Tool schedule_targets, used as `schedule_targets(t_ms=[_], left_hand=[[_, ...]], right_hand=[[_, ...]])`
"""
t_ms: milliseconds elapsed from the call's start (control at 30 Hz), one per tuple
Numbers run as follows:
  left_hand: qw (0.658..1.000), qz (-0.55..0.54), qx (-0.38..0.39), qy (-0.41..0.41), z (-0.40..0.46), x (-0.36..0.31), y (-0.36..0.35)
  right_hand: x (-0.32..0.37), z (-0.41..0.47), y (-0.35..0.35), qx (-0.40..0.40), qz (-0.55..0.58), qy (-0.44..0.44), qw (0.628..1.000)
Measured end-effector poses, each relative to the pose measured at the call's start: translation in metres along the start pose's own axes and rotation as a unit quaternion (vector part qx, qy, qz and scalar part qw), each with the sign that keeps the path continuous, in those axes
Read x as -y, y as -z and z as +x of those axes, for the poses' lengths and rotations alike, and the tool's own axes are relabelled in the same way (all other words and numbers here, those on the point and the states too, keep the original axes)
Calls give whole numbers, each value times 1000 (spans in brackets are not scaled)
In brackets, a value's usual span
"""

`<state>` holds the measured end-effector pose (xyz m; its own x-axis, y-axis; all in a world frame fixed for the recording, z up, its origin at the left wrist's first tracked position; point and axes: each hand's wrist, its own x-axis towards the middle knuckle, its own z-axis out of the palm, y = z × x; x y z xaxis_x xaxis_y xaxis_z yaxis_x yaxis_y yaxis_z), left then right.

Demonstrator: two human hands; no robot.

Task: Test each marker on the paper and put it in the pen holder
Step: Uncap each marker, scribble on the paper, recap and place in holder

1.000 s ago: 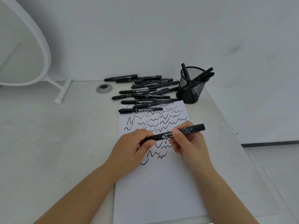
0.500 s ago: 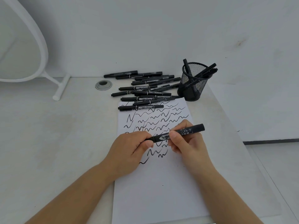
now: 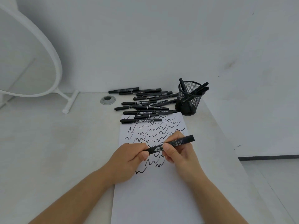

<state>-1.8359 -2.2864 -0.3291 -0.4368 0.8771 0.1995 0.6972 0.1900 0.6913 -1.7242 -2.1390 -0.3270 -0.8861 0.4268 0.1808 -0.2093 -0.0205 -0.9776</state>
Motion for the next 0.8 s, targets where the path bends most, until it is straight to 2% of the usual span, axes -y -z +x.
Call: schedule_targets(t_ms=[200, 333, 400, 467, 533, 567, 633, 700, 733, 800], left_hand=[[995, -92, 7, 30, -3, -11, 6], [996, -68, 7, 51, 7, -25, 15], [998, -19, 0, 62, 15, -30, 21], [996, 45, -20, 79, 21, -32, 27], [988, 122, -26, 93, 27, -32, 33], [981, 169, -19, 96, 30, -33, 35], [968, 234, -8, 88, 37, -35, 35], [962, 266, -17, 64, 44, -39, 34], [958, 280, -26, 47, 48, -42, 33], [949, 311, -40, 10, 56, -47, 33]], right_hand=[[13, -1, -1, 23, 13, 8, 1000], [31, 4, 9, 1, -19, 13, 1000], [34, 10, 20, -55, -48, 0, 997], [37, 15, 31, -151, -96, -7, 984], [41, 17, 41, -205, -244, 56, 946], [43, 18, 44, -197, -352, 111, 908], [47, 22, 45, -127, -531, 241, 802], [48, 27, 41, -52, -613, 320, 721], [49, 29, 37, -25, -632, 340, 696], [50, 37, 32, 7, -643, 361, 675]])
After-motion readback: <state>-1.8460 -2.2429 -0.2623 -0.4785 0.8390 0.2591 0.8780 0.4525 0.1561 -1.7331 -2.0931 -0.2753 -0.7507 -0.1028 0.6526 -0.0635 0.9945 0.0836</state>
